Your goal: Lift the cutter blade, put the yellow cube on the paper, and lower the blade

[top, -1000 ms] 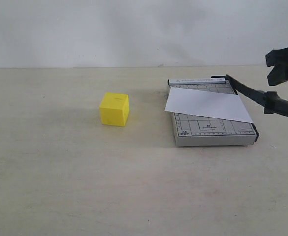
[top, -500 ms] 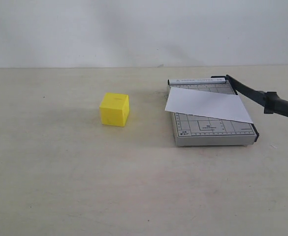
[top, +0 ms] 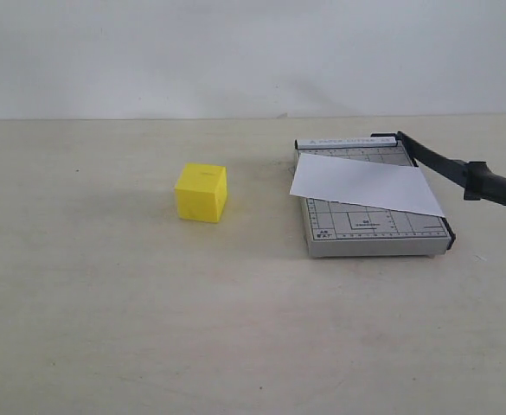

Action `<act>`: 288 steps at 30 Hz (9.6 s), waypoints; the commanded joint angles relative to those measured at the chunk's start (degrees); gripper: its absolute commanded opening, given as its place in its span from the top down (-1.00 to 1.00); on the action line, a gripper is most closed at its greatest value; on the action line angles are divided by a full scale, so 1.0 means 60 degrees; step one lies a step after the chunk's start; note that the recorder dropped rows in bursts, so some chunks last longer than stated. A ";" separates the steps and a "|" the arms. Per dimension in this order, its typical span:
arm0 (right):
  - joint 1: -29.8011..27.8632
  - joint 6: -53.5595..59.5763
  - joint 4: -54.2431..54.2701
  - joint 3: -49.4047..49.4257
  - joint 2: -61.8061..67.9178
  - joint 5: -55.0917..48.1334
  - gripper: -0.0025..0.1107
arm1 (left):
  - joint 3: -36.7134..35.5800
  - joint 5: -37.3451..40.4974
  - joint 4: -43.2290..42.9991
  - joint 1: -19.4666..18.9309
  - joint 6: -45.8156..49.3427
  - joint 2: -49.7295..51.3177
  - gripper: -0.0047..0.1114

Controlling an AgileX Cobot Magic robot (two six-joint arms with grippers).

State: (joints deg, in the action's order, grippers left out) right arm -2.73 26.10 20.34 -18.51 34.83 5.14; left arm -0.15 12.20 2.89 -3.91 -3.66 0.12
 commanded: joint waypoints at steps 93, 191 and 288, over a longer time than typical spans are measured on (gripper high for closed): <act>0.0000 -0.2361 0.0122 0.0968 0.1541 -0.2967 0.96 | 1.6596 -0.0204 1.6175 0.7540 1.7940 2.3189 0.84; 0.0000 -0.2613 0.0142 0.0968 0.1541 -0.3049 0.96 | 0.7433 -0.6374 0.2790 0.6639 0.5035 1.6564 0.51; 0.0000 -0.2856 0.0160 0.0968 0.1541 -0.2860 0.96 | 1.3296 -0.4208 -0.2054 0.7620 0.0098 1.9636 0.84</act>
State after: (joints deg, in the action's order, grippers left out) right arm -2.73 8.72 21.36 -12.75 44.05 -12.64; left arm 75.80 -13.98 0.75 40.70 8.63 114.30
